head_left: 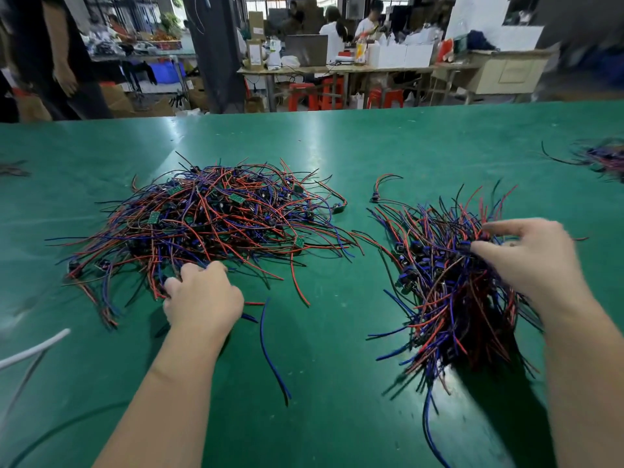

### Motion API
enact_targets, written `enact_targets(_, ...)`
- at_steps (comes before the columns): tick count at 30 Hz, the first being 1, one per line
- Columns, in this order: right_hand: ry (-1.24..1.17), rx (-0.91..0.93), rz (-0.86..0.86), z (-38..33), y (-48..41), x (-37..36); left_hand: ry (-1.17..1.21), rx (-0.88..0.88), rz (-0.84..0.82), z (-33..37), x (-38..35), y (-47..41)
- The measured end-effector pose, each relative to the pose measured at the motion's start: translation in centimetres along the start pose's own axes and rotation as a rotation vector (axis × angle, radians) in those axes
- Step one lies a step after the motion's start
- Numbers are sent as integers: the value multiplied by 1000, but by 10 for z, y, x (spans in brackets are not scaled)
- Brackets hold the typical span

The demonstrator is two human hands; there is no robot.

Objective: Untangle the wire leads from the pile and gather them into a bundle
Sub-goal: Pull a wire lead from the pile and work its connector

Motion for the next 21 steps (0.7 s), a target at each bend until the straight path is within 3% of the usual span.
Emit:
enact_targets(3, 64, 90, 19, -14, 5, -5, 86, -94, 54, 6, 3, -5)
enact_targets(6, -29, 134, 72, -28, 11, -6, 362, -152, 154, 13, 18, 0)
enact_targets(9, -201, 148, 17, -40, 21, -18, 606, -271, 407, 24, 51, 15)
enact_targets(12, -523, 79, -202, -51, 35, -46, 845, -448, 599, 35, 80, 40)
enact_targets(15, -908, -73, -536, -67, 59, -85, 876, -730, 688, 66, 95, 77)
enact_targets(18, -1037, -217, -805, -77, 83, -114, 830, -1026, 596, 106, 85, 117)
enact_targets(21, -1054, -293, -1013, -86, 106, -131, 795, -1208, 368, 138, 59, 145)
Point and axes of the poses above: each hand's wrist, its own y-axis away from the middle knuckle, its own x-axis out of the back of the hand, z = x × y, the point moved 10 cm from there along -y, towards the middle knuckle, and after that the axes turned 2 degrees about -x, right-handed, at the moved point
